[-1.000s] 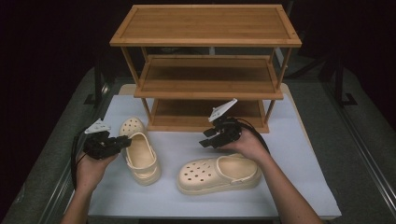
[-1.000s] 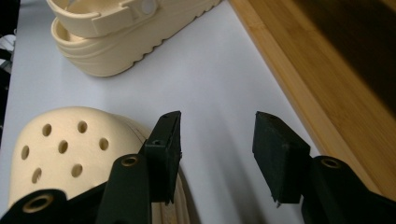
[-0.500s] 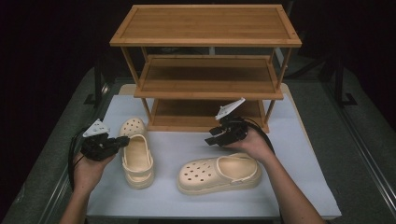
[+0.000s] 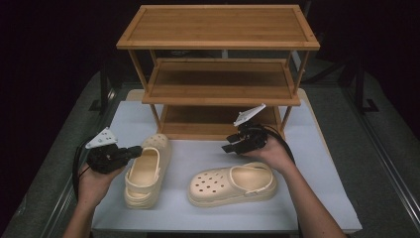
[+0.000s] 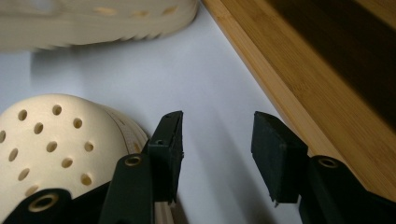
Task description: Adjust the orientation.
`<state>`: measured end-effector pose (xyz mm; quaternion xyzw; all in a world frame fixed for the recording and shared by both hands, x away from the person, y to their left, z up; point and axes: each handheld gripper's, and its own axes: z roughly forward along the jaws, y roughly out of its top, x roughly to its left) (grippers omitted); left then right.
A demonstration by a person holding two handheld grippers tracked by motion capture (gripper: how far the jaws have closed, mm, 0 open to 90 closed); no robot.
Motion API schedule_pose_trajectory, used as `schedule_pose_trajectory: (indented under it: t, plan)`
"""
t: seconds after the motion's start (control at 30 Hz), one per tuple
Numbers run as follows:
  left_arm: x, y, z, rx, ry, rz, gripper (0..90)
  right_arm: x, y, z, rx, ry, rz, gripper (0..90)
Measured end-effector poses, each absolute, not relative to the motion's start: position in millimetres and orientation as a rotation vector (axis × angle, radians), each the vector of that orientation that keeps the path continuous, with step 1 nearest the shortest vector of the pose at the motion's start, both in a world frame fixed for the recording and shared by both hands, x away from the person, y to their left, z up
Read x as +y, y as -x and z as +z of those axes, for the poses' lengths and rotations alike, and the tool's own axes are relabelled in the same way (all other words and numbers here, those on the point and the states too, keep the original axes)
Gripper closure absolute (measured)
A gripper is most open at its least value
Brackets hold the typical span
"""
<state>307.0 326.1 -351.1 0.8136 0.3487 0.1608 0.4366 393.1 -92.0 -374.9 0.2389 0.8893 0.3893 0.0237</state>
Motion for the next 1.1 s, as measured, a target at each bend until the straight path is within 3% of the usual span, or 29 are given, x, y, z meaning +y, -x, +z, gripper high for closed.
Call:
schedule_pose_trajectory:
  t: [0.63, 1.1]
  plan:
    - [280, -340, -354, 0.644, -2.072, 0.321, 85.3, -122, -391, -375, 2.684, -0.815, 1.208, 53.6]
    - [293, -327, -371, 0.651, -2.121, 0.278, 84.8, -138, -384, -377, 2.636, -0.844, 1.241, 52.5]
